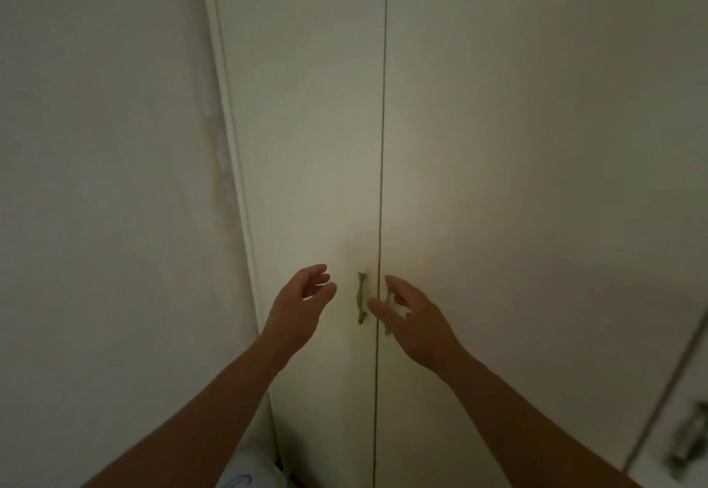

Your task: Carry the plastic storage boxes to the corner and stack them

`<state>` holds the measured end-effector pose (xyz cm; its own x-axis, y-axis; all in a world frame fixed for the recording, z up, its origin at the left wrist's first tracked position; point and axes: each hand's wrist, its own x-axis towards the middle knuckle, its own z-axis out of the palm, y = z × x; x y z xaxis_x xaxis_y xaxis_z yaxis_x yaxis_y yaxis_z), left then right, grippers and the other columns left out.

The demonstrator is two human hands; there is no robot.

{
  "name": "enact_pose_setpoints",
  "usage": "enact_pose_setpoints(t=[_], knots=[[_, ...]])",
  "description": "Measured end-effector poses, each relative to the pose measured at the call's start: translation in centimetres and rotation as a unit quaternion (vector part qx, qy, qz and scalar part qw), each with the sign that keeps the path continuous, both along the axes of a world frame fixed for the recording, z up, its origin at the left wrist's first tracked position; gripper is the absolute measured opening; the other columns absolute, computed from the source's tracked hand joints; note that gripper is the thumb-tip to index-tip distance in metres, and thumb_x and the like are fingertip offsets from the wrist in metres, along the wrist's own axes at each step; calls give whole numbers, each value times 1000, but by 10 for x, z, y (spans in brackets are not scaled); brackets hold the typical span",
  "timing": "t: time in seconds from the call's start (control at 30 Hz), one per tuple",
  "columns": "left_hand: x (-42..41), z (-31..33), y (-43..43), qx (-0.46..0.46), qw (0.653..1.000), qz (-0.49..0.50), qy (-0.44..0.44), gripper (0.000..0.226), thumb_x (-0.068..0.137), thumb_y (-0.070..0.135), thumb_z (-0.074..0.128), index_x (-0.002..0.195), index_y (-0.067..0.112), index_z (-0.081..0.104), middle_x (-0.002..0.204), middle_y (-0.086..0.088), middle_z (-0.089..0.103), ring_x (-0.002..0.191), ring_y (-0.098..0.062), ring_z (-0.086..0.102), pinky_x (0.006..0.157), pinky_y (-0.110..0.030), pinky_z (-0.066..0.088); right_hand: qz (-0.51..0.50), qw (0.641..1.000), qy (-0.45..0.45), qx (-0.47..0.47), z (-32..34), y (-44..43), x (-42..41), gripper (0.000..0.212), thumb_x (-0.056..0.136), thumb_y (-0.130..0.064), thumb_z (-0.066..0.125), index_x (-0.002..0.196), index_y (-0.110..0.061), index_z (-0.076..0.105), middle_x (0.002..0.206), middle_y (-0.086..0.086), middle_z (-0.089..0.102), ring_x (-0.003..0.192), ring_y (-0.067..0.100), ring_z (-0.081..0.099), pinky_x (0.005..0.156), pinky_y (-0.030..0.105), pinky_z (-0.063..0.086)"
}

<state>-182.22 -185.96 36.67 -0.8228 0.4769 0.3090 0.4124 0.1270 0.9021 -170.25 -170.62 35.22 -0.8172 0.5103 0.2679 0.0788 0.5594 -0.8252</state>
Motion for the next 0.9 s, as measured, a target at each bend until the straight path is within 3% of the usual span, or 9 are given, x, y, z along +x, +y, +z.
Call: enact_pose_setpoints(t=[0.17, 0.33, 0.43, 0.6, 0.73, 0.9], knots=[[28, -7, 22, 0, 997, -81, -9, 31, 93, 25, 61, 123, 29, 55, 109, 13, 63, 97, 4, 58, 70, -7, 42, -89, 996, 3, 0, 0, -1, 53, 66, 86, -56, 61, 143, -29, 43, 140, -8, 49, 117, 5, 49, 102, 30, 41], [75, -20, 55, 7, 988, -145, -43, 30, 92, 23, 63, 121, 26, 60, 103, 16, 65, 93, 8, 57, 74, -8, 39, -175, 985, 6, 2, -10, 1, 121, 62, 85, -55, 62, 140, -29, 47, 138, -10, 52, 117, 4, 52, 103, 31, 42], [110, -21, 73, 1, 979, -198, -45, 32, 92, 20, 63, 124, 18, 62, 106, 10, 68, 96, 3, 59, 79, -10, 40, -221, 975, -2, 12, -7, 7, 162, 63, 85, -57, 61, 140, -31, 46, 138, -12, 51, 116, 2, 51, 103, 30, 42], [162, -12, 101, 5, 964, -261, -50, 30, 93, 20, 63, 123, 18, 62, 107, 8, 68, 96, 4, 60, 75, -5, 41, -269, 963, 4, 12, 2, 17, 220, 66, 85, -59, 60, 142, -31, 44, 139, -13, 50, 119, 1, 49, 104, 31, 41], [219, -6, 126, 14, 950, -307, -58, 28, 92, 20, 63, 120, 18, 63, 106, 4, 69, 100, -5, 63, 85, -15, 44, -309, 951, 5, 17, 5, 31, 283, 66, 85, -59, 59, 141, -29, 46, 138, -11, 51, 116, 1, 50, 103, 29, 41], [294, -8, 158, -6, 935, -350, -50, 24, 91, 29, 63, 115, 29, 63, 102, 12, 69, 95, 0, 63, 84, -18, 45, -346, 938, 9, 7, 2, 43, 369, 64, 84, -57, 62, 140, -29, 47, 137, -11, 52, 115, 1, 51, 102, 29, 42]])
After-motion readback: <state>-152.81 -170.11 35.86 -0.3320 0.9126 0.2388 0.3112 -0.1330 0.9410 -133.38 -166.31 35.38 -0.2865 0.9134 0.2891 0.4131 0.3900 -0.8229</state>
